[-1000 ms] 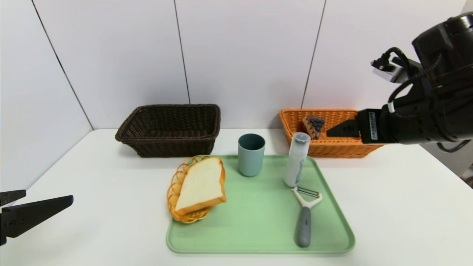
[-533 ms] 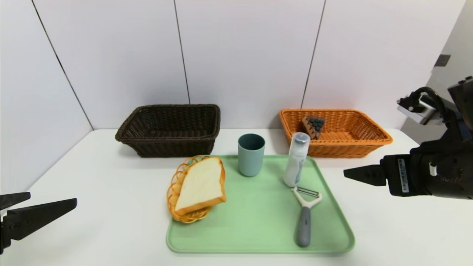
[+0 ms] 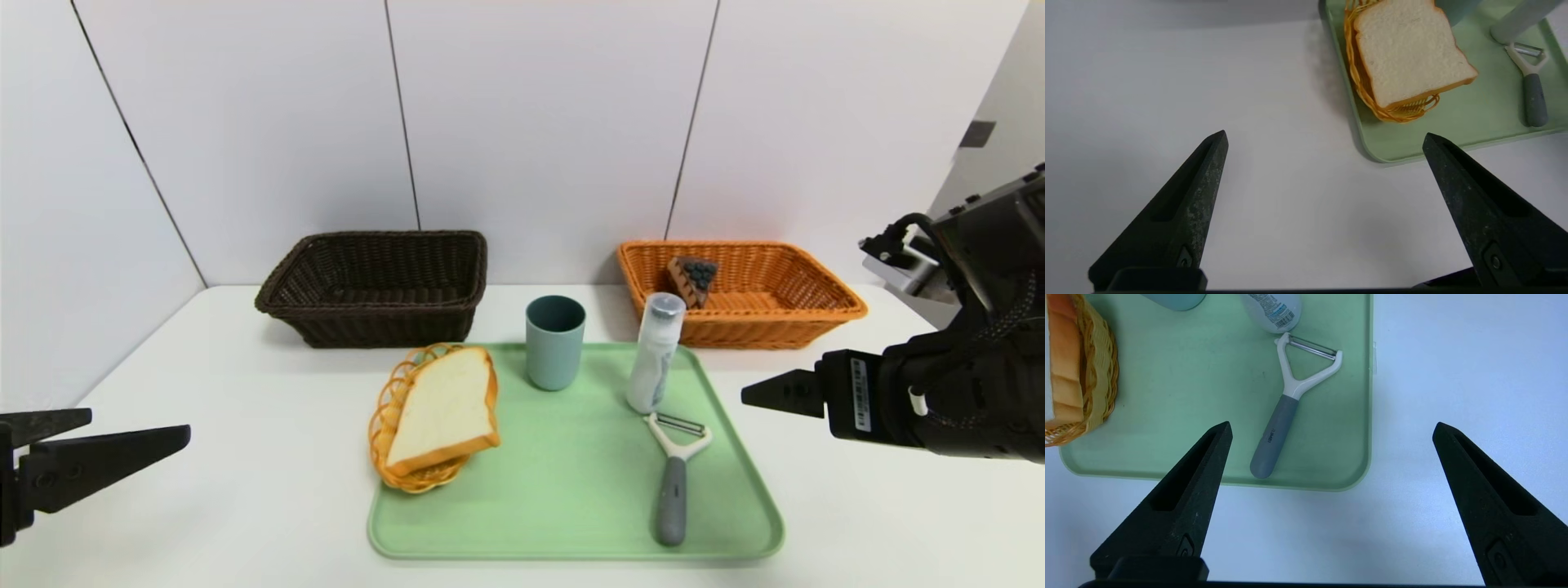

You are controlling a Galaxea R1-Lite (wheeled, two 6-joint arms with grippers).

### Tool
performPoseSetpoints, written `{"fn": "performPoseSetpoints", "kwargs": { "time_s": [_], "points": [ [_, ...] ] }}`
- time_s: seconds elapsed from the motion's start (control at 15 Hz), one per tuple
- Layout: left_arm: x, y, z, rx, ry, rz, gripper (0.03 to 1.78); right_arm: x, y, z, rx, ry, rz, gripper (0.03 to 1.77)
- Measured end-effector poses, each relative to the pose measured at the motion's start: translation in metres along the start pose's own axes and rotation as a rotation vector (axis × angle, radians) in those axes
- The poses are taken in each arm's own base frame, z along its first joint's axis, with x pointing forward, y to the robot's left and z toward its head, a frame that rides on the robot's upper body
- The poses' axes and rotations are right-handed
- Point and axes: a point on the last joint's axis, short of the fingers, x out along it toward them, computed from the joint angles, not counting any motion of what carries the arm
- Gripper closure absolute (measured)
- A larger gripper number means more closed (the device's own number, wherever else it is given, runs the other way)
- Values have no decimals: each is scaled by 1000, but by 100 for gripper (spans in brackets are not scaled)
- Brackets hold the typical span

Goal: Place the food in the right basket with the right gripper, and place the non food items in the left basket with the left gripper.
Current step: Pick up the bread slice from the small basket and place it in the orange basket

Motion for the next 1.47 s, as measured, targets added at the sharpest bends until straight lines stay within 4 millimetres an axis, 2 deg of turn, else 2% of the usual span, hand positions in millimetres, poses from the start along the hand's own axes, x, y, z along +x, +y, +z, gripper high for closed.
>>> {"fn": "performPoseSetpoints", "kwargs": {
  "time_s": [0.13, 0.33, 0.53, 0.73, 0.93, 1.47],
  "points": [
    [4, -8, 10, 24, 6, -27, 12, 0, 0, -1, 2, 2, 0, 11],
    [11, -12, 8, 10, 43, -31, 12, -1, 5, 2, 61, 9, 56, 11],
    [7, -10, -2, 10, 46, -1, 12, -2, 21, 10, 194, 107, 237, 11],
    [-4, -7, -9, 13, 38, 49, 12, 1, 48, 19, 299, 186, 450, 11],
    [-16, -5, -17, 13, 41, 55, 12, 16, 69, 24, 380, 227, 572, 11],
    [-36, -1, -31, 12, 41, 65, 12, 83, 100, 18, 479, 319, 608, 11]
  ]
}}
